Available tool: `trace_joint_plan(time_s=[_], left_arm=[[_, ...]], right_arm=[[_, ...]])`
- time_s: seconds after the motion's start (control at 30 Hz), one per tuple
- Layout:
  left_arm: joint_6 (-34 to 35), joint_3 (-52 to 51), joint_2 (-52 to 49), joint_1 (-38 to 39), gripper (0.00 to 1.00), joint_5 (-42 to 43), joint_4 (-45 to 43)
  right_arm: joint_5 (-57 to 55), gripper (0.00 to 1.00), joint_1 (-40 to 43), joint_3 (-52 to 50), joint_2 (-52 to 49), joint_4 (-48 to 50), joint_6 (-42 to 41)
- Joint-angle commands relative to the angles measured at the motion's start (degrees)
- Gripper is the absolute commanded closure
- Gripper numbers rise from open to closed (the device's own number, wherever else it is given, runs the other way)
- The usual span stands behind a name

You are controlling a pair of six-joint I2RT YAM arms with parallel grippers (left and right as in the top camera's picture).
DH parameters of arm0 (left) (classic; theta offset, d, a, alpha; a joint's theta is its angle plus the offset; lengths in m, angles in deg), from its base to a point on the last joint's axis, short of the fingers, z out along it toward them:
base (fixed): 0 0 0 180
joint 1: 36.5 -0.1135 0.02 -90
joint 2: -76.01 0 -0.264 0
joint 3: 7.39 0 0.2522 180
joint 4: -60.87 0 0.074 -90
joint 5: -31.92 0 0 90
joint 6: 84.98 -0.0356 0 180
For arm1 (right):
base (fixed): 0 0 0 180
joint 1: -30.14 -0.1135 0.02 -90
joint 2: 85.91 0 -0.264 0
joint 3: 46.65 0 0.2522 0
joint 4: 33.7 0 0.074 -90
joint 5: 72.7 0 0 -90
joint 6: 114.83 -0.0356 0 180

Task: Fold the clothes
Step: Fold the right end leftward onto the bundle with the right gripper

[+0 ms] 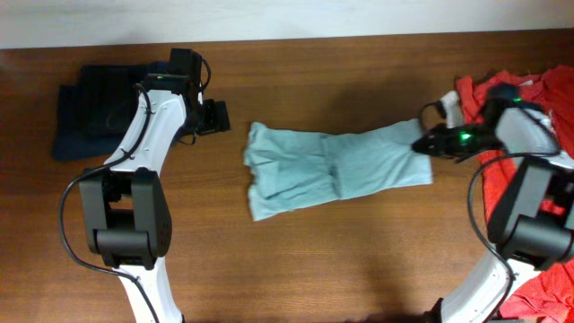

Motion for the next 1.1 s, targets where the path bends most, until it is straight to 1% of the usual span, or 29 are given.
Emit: trace_joint_plan(time_s=[0.0,0.23,0.4,0.5,0.7,0.83,1.07], left_arm=[[-0.1,0.7,1.2,0.0,0.01,0.2,-0.1],[-0.1,0.7,1.2,0.0,0.01,0.2,-0.1],[-0.1,0.7,1.2,0.0,0.01,0.2,-0.1],[-0.1,0.7,1.2,0.0,0.01,0.2,-0.1],[-0.1,0.7,1.2,0.0,0.01,0.2,-0.1],[0.0,0.7,1.2,0.0,0.01,0.2,-0.1],[-0.1,0.7,1.2,0.0,0.01,0.2,-0.1]], right_arm=[[-7.8,0.96,4.4,5.0,-0.2,-4.1,0.0],[-15.0,0.96,8.4,14.9,-0.2,-12.5,-1.6],[-16.8,0.96,8.0,22.2,-0.1,-18.3,-1.5],[-16.8,0.96,6.8,24.5,-0.1,-20.3,-1.5],[-18.6,0.96,1.7,26.7,-0.1,-23.9,-1.5],[-22.6,0.96,-3.6,28.6,-0.1,-26.4,-1.5],[-26.2,0.96,-15.1,30.3,-0.1,-28.5,-1.6]])
